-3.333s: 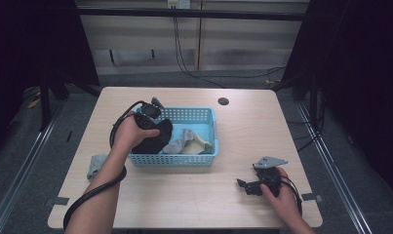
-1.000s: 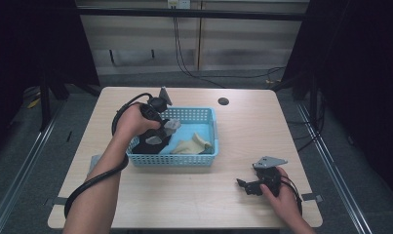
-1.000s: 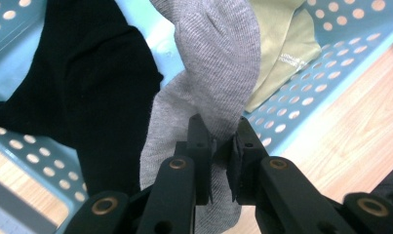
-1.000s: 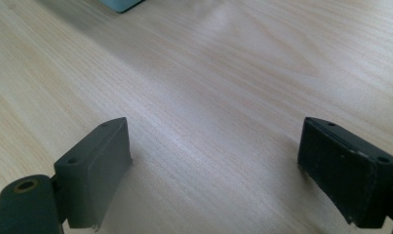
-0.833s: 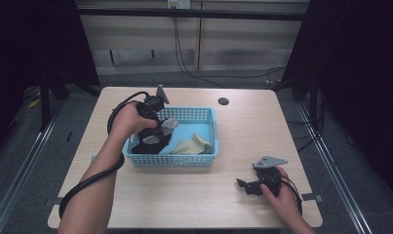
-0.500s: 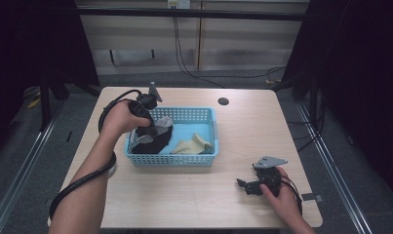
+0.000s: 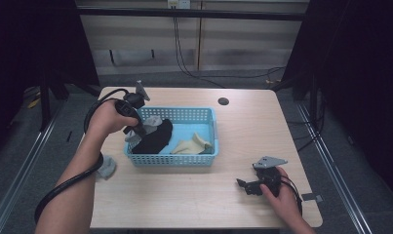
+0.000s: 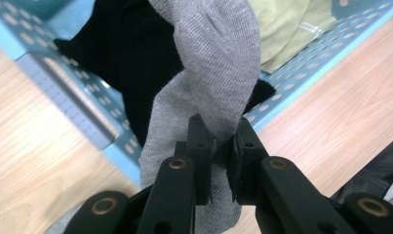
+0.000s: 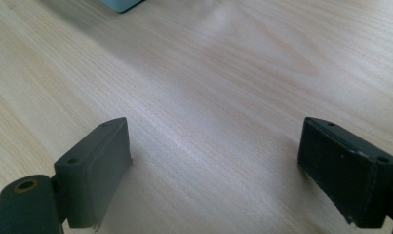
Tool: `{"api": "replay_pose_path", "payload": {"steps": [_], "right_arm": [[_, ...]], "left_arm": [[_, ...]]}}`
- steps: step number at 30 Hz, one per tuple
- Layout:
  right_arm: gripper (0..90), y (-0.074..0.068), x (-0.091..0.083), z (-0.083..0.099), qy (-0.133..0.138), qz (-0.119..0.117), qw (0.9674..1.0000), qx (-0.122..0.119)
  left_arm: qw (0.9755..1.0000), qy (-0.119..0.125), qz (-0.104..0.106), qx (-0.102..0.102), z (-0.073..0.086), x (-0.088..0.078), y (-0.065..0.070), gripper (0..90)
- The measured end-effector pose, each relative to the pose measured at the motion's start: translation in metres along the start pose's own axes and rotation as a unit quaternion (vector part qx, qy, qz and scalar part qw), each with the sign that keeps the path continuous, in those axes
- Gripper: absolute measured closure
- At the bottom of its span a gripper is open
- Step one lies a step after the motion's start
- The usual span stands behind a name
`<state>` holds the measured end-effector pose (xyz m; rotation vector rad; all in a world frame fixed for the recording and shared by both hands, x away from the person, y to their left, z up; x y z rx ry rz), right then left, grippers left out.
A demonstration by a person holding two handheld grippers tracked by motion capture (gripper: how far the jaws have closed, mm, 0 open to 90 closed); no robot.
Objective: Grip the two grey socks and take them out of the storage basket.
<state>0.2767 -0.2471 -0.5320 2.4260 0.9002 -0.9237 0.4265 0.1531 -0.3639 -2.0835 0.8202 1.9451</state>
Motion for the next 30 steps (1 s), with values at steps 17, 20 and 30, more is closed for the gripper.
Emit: {"api": "replay_pose_path", "payload": {"steps": [17,20,30], "right_arm": [[11.5,0.000,0.000,0.000,0.001,-0.001,1.0000,0.000],[11.5,0.000,0.000,0.000,0.001,-0.001,1.0000,0.000],[11.5,0.000,0.000,0.000,0.001,-0.001,1.0000,0.000]], "left_arm": [[0.9988,0.012,-0.014,-0.046,0.031,-0.012,-0.039,81.0],[0.9983,0.017,-0.015,-0.053,0.035,-0.013,-0.044,80.9],[0.9956,0.024,-0.020,-0.089,0.057,-0.008,-0.073,80.7]]}}
Point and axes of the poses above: each handheld gripper's, and its own axes: x roughly forward along the jaws, z roughly out of its underside, y roughly to its right, the point moved 3 cm from there along x, roughly forward along the jaws, and after that the axes turned 12 degrees about -x, right-handed, at the moved point
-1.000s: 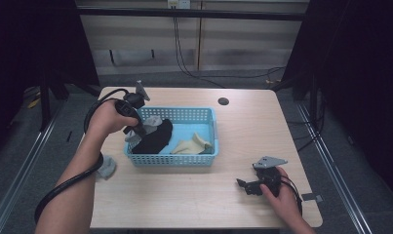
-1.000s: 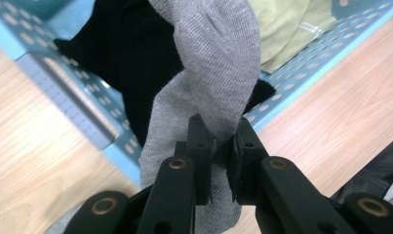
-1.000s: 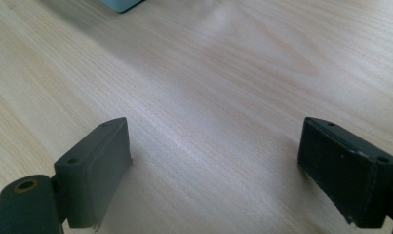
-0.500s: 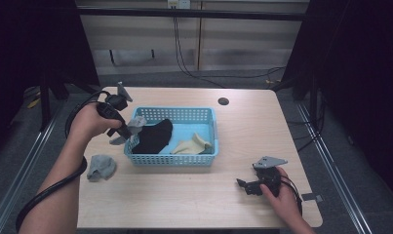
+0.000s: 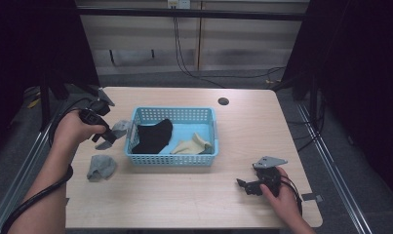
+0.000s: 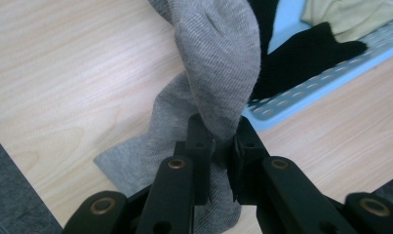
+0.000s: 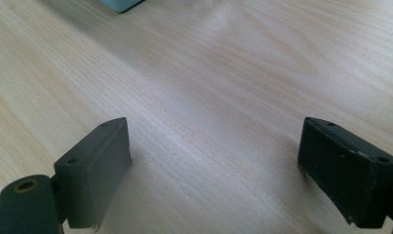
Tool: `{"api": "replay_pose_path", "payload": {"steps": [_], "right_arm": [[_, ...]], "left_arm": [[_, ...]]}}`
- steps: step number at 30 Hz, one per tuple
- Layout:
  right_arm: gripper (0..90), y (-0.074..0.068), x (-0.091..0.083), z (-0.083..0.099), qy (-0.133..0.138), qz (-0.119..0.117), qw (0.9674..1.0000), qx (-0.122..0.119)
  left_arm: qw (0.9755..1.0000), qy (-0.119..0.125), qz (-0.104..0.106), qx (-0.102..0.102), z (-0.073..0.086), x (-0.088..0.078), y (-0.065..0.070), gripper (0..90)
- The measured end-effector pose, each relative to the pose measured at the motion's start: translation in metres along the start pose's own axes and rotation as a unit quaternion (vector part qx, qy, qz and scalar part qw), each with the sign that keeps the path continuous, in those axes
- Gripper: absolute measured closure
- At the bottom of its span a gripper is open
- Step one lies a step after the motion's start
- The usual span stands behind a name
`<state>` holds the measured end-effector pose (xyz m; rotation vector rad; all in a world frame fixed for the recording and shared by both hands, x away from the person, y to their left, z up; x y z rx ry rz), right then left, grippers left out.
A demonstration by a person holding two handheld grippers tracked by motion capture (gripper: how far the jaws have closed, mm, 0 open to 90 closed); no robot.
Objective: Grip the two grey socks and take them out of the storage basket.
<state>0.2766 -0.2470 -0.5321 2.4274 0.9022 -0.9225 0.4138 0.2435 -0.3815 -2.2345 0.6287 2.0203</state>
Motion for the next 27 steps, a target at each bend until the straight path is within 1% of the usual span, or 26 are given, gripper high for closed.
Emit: {"api": "replay_pose_path", "payload": {"steps": [3,4,5,6,7,9,12,13,14,15,18,20,21,22,24,25,26,27], "right_arm": [[11.5,0.000,0.000,0.000,-0.002,0.001,1.0000,0.001],[11.5,0.000,0.000,0.000,-0.001,0.000,1.0000,0.001],[11.5,0.000,0.000,0.000,-0.001,0.000,1.0000,0.001],[11.5,0.000,0.000,0.000,-0.001,0.000,1.0000,0.001],[11.5,0.000,0.000,0.000,-0.002,0.000,1.0000,0.001],[11.5,0.000,0.000,0.000,-0.001,0.000,1.0000,0.001],[11.5,0.000,0.000,0.000,-0.002,0.000,1.0000,0.002],[11.5,0.000,0.000,0.000,-0.002,0.000,1.0000,0.002],[11.5,0.000,0.000,0.000,-0.001,-0.001,1.0000,0.002],[11.5,0.000,0.000,0.000,-0.002,0.000,1.0000,0.002],[11.5,0.000,0.000,0.000,-0.002,0.000,1.0000,0.000],[11.5,0.000,0.000,0.000,-0.002,0.000,1.0000,-0.001],[11.5,0.000,0.000,0.000,-0.001,0.000,1.0000,0.001],[11.5,0.000,0.000,0.000,-0.002,0.000,1.0000,0.000],[11.5,0.000,0.000,0.000,-0.002,0.000,1.0000,0.001],[11.5,0.000,0.000,0.000,-0.002,-0.001,1.0000,0.001],[11.5,0.000,0.000,0.000,-0.003,0.000,1.0000,0.001],[11.5,0.000,0.000,0.000,-0.003,0.000,1.0000,0.001]], "left_arm": [[0.9999,0.001,-0.007,-0.009,0.004,0.005,-0.009,80.4],[0.9999,0.005,-0.009,-0.012,0.005,0.006,-0.012,80.3],[0.9997,0.012,-0.013,-0.019,0.006,0.007,-0.017,80.2],[0.9997,0.012,-0.013,-0.019,0.006,0.007,-0.017,80.1],[0.9995,0.015,-0.014,-0.026,0.007,0.009,-0.018,80.1],[0.9992,0.018,-0.021,-0.029,0.007,0.012,-0.023,80.0],[0.9990,0.021,-0.020,-0.035,0.006,0.018,-0.025,79.6],[0.9988,0.021,-0.026,-0.035,0.005,0.022,-0.027,79.3],[0.9988,0.021,-0.026,-0.035,0.005,0.022,-0.027,79.0],[0.9987,0.020,-0.026,-0.038,0.004,0.026,-0.027,79.0],[0.9984,0.026,-0.026,-0.043,0.002,0.029,-0.027,79.0],[0.9984,0.026,-0.028,-0.041,0.001,0.030,-0.028,78.9],[0.9981,0.031,-0.027,-0.047,0.000,0.031,-0.027,79.0],[0.9979,0.033,-0.028,-0.048,-0.001,0.032,-0.027,79.0],[0.9981,0.032,-0.029,-0.045,-0.001,0.032,-0.028,78.9],[0.9978,0.035,-0.030,-0.048,-0.002,0.033,-0.028,78.7],[0.9978,0.035,-0.030,-0.048,-0.002,0.033,-0.028,77.9],[0.9975,0.040,-0.032,-0.049,-0.003,0.034,-0.029,77.9]]}}
Point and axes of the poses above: each handheld gripper's, and its own axes: x roughly forward along the jaws, z roughly out of its underside, y roughly to its right, the point moved 3 cm from there along x, roughly forward along the jaws, and after that the axes turned 12 degrees about -x, right-handed, at the moved point
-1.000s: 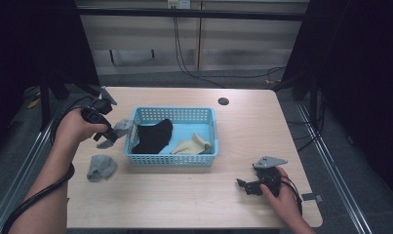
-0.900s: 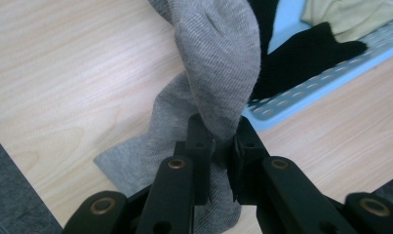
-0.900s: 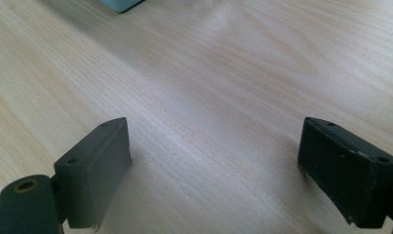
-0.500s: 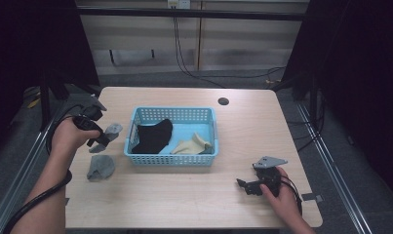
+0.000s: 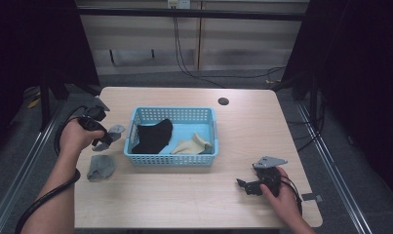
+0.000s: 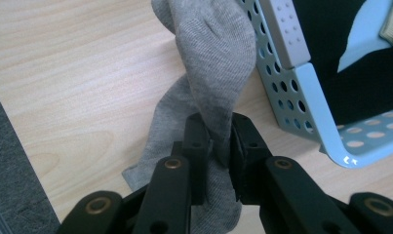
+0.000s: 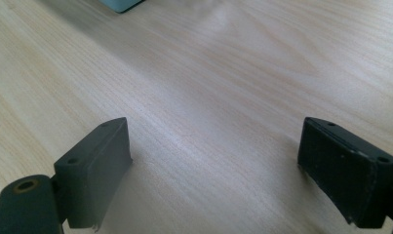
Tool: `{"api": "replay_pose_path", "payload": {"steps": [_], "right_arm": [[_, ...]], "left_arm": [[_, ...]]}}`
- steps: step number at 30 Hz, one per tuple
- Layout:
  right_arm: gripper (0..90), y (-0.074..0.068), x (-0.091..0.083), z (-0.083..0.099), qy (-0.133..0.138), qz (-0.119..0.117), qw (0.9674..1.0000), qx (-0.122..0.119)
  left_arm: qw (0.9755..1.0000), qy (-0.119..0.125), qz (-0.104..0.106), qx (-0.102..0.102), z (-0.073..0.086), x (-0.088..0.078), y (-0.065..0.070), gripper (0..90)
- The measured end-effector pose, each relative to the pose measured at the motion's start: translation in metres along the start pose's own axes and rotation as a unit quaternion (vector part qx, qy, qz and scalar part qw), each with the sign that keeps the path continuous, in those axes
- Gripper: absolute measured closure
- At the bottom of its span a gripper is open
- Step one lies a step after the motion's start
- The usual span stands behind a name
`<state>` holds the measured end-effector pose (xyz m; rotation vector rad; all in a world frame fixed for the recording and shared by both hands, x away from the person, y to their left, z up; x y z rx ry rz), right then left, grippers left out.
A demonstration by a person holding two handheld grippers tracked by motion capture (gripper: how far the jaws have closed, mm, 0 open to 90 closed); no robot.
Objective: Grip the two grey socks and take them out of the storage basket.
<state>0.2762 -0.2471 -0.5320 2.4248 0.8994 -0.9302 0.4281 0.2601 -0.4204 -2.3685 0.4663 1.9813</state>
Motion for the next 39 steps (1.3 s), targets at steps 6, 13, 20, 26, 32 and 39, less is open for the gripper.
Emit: {"api": "replay_pose_path", "payload": {"steps": [6,13,20,26,32,39], "right_arm": [[11.5,0.000,0.000,0.000,0.000,0.000,1.0000,-0.001],[11.5,0.000,0.000,0.000,0.002,-0.001,1.0000,-0.001],[11.5,0.000,0.000,0.000,0.001,-0.001,1.0000,-0.001],[11.5,0.000,0.000,0.000,0.001,-0.001,1.0000,-0.001],[11.5,0.000,0.000,0.000,0.001,-0.001,1.0000,-0.001],[11.5,0.000,0.000,0.000,0.001,-0.001,1.0000,0.000]], "left_arm": [[0.9996,0.024,0.009,-0.014,-0.001,0.001,0.001,59.3],[0.9990,0.039,0.019,-0.005,-0.001,0.000,0.006,51.4],[0.9984,0.052,0.024,0.002,-0.002,0.000,0.009,40.5],[0.9977,0.059,0.031,0.002,-0.002,0.000,0.012,32.6],[0.9970,0.064,0.043,0.013,-0.001,0.000,0.019,29.0],[0.9960,0.063,0.058,0.026,0.002,0.001,0.029,28.8]]}}
Point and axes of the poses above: each handheld gripper's, and its own axes: x roughly forward along the jaws, z roughly out of its underside, y roughly to its right, the point moved 3 cm from there along x, roughly forward along the jaws, and after that the axes turned 12 degrees about -x, right-handed, at the moved point
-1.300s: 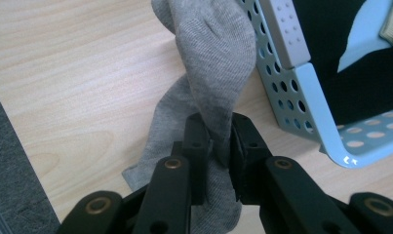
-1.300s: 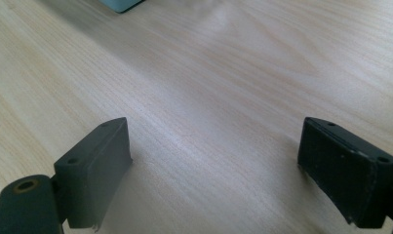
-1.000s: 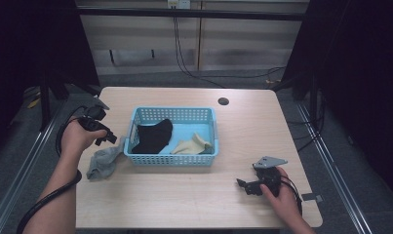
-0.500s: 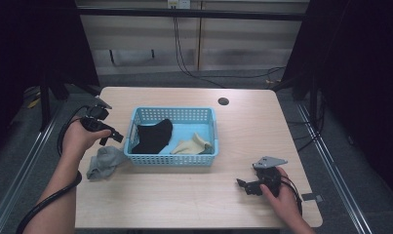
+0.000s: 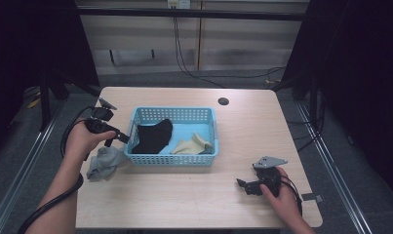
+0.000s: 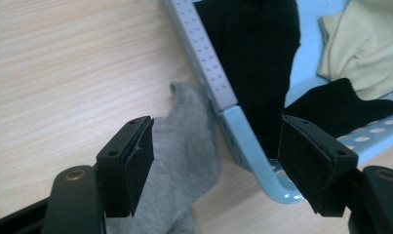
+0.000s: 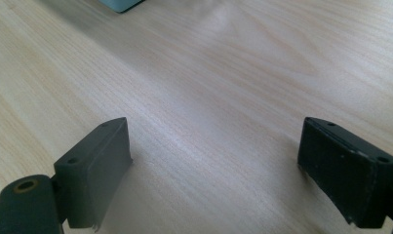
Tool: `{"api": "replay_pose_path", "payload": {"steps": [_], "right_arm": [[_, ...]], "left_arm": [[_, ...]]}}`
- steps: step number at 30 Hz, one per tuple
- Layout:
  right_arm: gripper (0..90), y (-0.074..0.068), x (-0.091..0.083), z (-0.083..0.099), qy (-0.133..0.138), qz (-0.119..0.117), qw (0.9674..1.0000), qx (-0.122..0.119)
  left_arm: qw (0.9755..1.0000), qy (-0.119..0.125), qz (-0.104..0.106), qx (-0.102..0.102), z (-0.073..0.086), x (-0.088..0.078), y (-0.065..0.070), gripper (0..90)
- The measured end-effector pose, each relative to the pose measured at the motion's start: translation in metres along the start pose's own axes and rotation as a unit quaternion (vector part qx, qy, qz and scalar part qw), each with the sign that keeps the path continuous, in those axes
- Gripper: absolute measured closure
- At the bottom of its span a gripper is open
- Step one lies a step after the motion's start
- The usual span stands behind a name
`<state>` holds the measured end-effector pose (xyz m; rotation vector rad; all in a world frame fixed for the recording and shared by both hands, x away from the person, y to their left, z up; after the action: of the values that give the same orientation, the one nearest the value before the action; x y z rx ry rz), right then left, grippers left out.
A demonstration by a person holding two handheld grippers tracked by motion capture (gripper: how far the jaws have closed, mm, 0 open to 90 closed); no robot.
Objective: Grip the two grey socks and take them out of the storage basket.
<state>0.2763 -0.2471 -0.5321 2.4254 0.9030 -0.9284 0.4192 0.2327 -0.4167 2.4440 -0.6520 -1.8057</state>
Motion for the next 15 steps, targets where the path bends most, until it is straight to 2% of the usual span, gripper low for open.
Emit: {"api": "replay_pose_path", "payload": {"steps": [6,15], "right_arm": [[11.5,0.000,0.000,0.000,0.000,0.000,1.0000,0.000],[11.5,0.000,0.000,0.000,0.000,0.000,1.0000,0.000]], "left_arm": [[0.9997,-0.001,0.012,0.022,0.004,0.001,0.014,28.8],[0.9989,0.002,0.026,0.038,0.010,0.001,0.027,28.8]]}}
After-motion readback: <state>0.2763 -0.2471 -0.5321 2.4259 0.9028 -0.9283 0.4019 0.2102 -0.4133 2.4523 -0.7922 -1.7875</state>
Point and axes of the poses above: each handheld gripper's, and its own axes: x roughly forward along the jaws, z roughly out of its underside, y roughly to its right, the point moved 3 cm from there along x, roughly forward along the jaws, and after that the axes turned 12 degrees about -x, right-handed, at the moved point
